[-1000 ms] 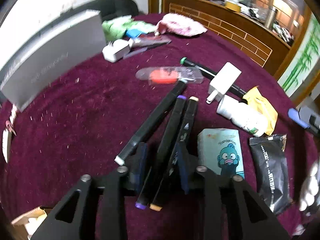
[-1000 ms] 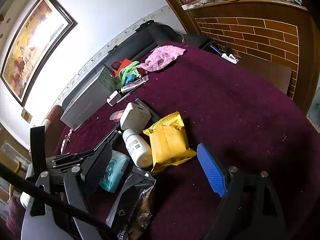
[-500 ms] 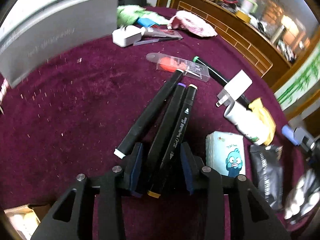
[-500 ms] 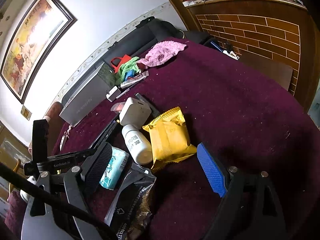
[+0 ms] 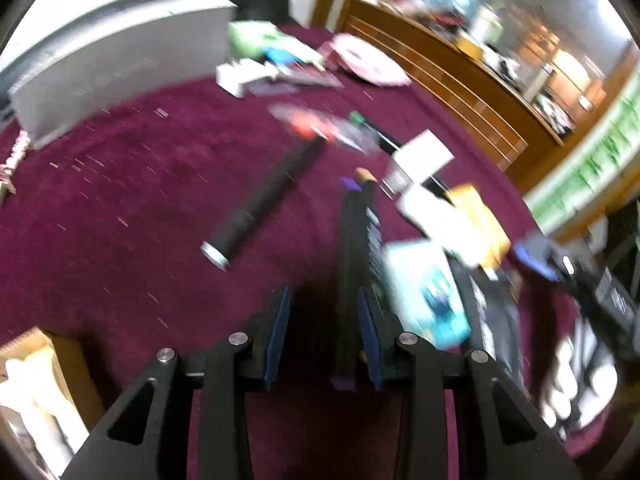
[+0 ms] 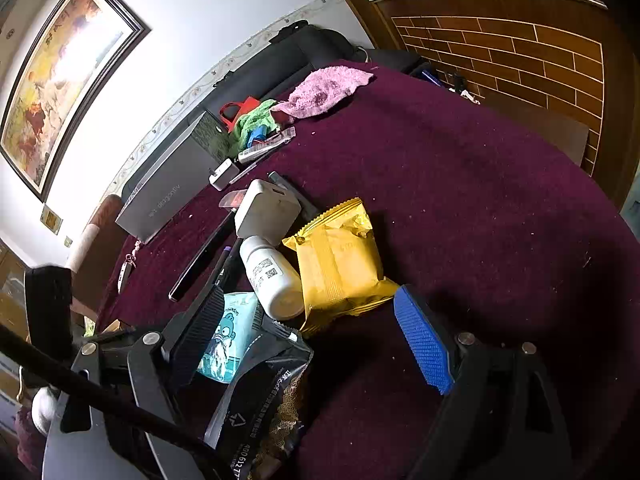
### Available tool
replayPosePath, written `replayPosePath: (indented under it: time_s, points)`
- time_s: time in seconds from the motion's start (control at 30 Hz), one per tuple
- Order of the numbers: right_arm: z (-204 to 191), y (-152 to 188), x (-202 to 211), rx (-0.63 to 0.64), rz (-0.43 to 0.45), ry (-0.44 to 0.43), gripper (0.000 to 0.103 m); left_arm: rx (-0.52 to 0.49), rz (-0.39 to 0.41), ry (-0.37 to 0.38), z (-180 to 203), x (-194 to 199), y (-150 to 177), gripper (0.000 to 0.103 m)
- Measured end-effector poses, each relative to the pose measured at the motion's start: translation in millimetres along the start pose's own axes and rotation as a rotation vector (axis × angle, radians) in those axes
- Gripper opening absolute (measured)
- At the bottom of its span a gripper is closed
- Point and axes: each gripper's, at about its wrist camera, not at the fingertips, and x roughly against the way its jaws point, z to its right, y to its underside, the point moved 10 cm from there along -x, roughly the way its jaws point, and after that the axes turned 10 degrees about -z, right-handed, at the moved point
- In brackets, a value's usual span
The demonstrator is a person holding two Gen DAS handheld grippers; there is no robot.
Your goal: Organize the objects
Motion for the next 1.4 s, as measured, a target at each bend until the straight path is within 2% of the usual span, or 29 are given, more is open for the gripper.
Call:
replayPosePath:
  time_s: [0.1, 0.17, 0.3, 0.4, 0.5, 0.57, 0.67, 0.7, 0.77, 0.8, 0.9, 0.97, 1.03, 1.13, 1.23, 1.27, 1.3, 1.33, 1.37, 1.4]
  points:
    - [0, 0, 0, 0.003, -0.002, 0.007, 0.087, 0.0, 0.005, 0.002, 4, -8, -11, 0.029]
    - [0, 1, -1, 0.001, -0.003, 0.011, 0.087, -0.051, -0.014, -0.064, 9, -18, -11, 0.03]
    - [0, 2, -4, -0.002, -0.019, 0.009, 0.087, -0.094, -0.011, -0.088, 16, -21, -14, 0.032]
    - [0, 3, -4, -0.002, -0.02, 0.006, 0.087, -0.08, -0.012, -0.11, 6, -20, -14, 0.032]
    - [-1, 4, -4, -0.002, -0.026, 0.003, 0.087, -0.105, -0.047, -0.229, -9, -30, -10, 0.031]
    - [-1, 4, -5, -0.002, -0.033, 0.002, 0.087, -0.103, -0.048, -0.186, -2, -29, -9, 0.031]
    - [0, 4, -5, -0.005, -0.031, 0.002, 0.087, -0.07, 0.041, -0.097, 7, -9, -17, 0.031]
    - [0, 4, -5, -0.005, -0.031, 0.004, 0.087, -0.07, 0.053, -0.101, 7, -6, -19, 0.031]
    - [0, 5, -7, -0.004, -0.038, 0.004, 0.087, -0.101, 0.088, -0.195, 2, 0, -30, 0.031]
    - [0, 5, -7, -0.003, -0.041, 0.005, 0.087, -0.104, 0.101, -0.21, 0, 0, -38, 0.031]
    - [-1, 6, -8, -0.001, -0.044, 0.008, 0.087, -0.109, 0.063, -0.229, -12, -11, -49, 0.036]
    - [0, 6, -8, -0.004, -0.045, 0.008, 0.087, -0.133, 0.007, -0.237, -21, -30, -50, 0.037]
    - [1, 6, -8, -0.007, -0.045, 0.011, 0.087, -0.15, -0.016, -0.253, -24, -43, -51, 0.037]
    - [1, 7, -11, -0.001, -0.054, 0.017, 0.087, -0.173, 0.007, -0.269, -22, -50, -56, 0.046]
    - [-1, 8, -15, 0.013, -0.066, 0.023, 0.087, -0.136, 0.017, -0.276, -27, -53, -64, 0.047]
    - [-2, 8, -16, 0.02, -0.068, 0.031, 0.087, -0.126, 0.016, -0.269, -28, -54, -65, 0.046]
    - [-1, 9, -16, 0.022, -0.069, 0.036, 0.087, -0.122, 0.016, -0.272, -28, -53, -63, 0.037]
    - [-1, 9, -16, 0.023, -0.071, 0.04, 0.087, -0.127, 0.017, -0.263, -24, -52, -60, 0.027]
    - [0, 9, -17, 0.023, -0.072, 0.044, 0.087, -0.123, 0.01, -0.256, -22, -50, -57, 0.011]
    - [0, 10, -17, 0.022, -0.072, 0.047, 0.087, -0.103, -0.001, -0.242, -21, -47, -51, 0.011]
